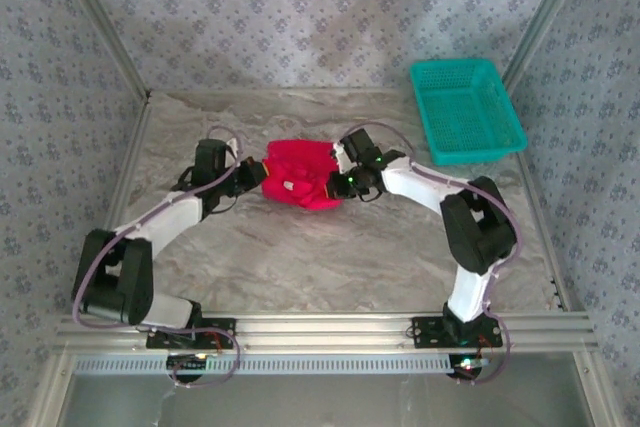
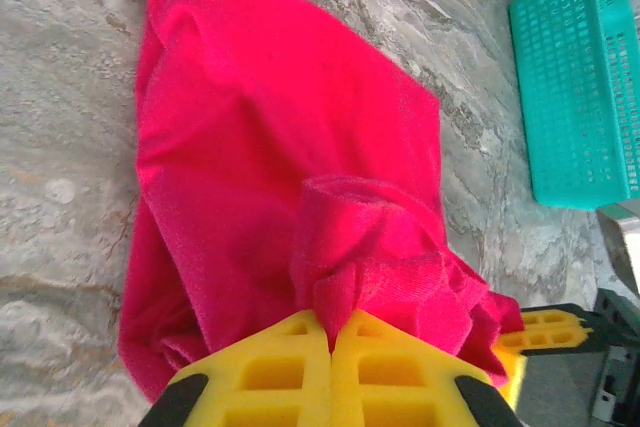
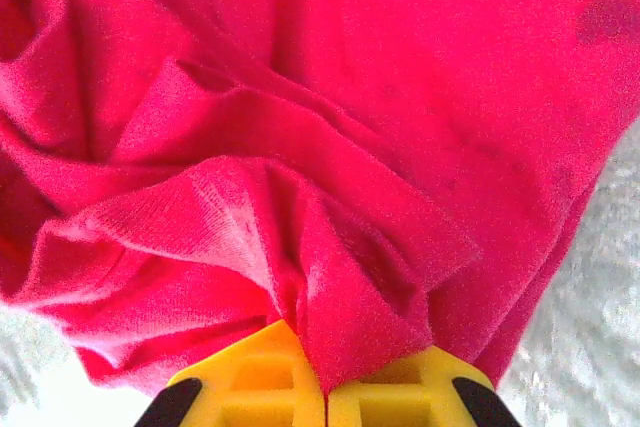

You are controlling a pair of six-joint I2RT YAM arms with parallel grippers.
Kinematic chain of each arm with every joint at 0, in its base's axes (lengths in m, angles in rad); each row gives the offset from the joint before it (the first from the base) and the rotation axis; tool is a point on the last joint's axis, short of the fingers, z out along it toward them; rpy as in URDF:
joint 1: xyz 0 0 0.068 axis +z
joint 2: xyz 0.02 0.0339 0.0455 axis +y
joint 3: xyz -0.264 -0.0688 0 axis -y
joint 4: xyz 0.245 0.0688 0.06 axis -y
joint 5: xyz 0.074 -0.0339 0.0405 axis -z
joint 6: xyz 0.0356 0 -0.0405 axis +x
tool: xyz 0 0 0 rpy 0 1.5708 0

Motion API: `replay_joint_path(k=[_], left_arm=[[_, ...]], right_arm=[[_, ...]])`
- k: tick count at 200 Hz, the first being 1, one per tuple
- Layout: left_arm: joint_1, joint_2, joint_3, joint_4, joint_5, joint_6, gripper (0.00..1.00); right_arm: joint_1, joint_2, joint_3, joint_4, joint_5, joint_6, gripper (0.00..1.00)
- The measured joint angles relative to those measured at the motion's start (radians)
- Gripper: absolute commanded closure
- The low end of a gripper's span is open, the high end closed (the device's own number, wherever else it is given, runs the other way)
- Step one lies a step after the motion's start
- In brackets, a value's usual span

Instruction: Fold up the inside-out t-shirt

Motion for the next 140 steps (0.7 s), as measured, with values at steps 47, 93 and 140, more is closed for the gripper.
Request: replay_joint_path(k=[47, 93, 140], left_arm=[[0.005, 0.059, 0.163, -0.011, -0.046, 0.054, 1.0], [0.047, 0.417, 0.454, -0.017, -0.018, 0.082, 1.0], [0.055, 0.678, 0.675, -0.061, 0.015, 0.104, 1.0]], right_arm=[[-0.067, -0.077, 0.067, 0.067, 0.054, 0.011, 1.0], [-0.153, 0.165, 0.304, 0.058, 0.064, 0.006, 1.0], [-0.211, 0.399, 0.47, 0.019, 0.059, 0.007, 1.0]])
